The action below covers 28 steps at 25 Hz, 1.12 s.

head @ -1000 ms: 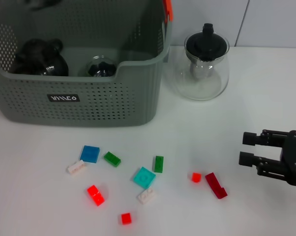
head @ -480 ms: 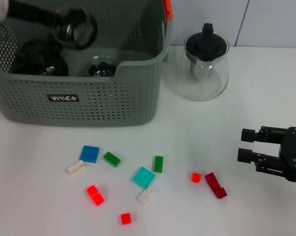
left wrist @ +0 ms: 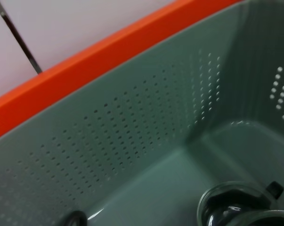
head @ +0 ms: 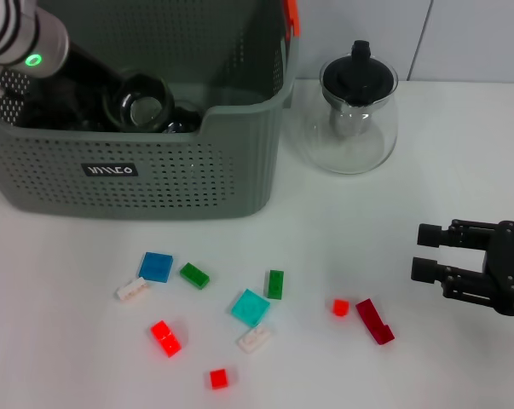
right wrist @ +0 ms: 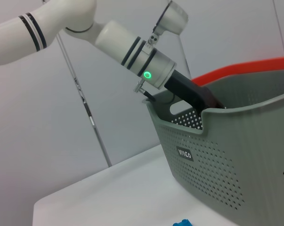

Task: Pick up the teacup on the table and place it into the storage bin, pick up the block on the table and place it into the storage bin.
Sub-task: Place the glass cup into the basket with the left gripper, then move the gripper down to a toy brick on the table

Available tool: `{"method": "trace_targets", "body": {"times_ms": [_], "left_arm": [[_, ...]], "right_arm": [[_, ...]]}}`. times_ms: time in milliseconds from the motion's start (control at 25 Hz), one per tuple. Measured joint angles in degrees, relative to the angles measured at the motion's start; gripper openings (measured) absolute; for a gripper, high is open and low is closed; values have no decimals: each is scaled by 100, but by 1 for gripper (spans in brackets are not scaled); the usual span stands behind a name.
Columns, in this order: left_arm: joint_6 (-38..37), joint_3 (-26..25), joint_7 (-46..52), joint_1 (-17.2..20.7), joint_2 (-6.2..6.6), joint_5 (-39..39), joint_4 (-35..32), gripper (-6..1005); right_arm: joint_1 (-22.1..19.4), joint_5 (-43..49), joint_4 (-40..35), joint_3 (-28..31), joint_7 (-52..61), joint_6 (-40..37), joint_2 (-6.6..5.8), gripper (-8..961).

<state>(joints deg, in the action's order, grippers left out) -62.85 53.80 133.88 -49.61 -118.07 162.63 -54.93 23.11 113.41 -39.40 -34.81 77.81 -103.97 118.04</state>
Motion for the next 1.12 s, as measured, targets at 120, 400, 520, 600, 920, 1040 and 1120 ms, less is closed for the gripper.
{"method": "trace_targets", "body": {"times_ms": [120, 400, 520, 600, 920, 1040, 1120], "left_arm": [[119, 12, 86, -74, 10, 67, 198, 45], [126, -30, 96, -123, 32, 47, 283, 151], [-160, -453, -65, 18, -1, -484, -188, 281], [-546, -1025, -436, 212, 3, -1331, -586, 367], [-3102, -2732, -2038, 1037, 860, -6388, 808, 445], [-4080, -2983, -2453, 1251, 895, -6730, 906, 474], [-4777, -2985, -2753, 1512, 842, -6342, 475, 472]], "right_arm": [[-5, 1, 2, 0, 7, -2, -1, 582], [-30, 0, 3, 58, 12, -7, -1, 582], [-30, -1, 3, 86, 14, -25, -1, 582], [-21, -1, 3, 93, 15, -28, 0, 582], [-24, -3, 3, 101, 16, -45, 7, 583], [-41, 2, 3, 105, 16, -51, 1, 583], [-50, 10, 3, 106, 16, -53, 3, 583]]}}
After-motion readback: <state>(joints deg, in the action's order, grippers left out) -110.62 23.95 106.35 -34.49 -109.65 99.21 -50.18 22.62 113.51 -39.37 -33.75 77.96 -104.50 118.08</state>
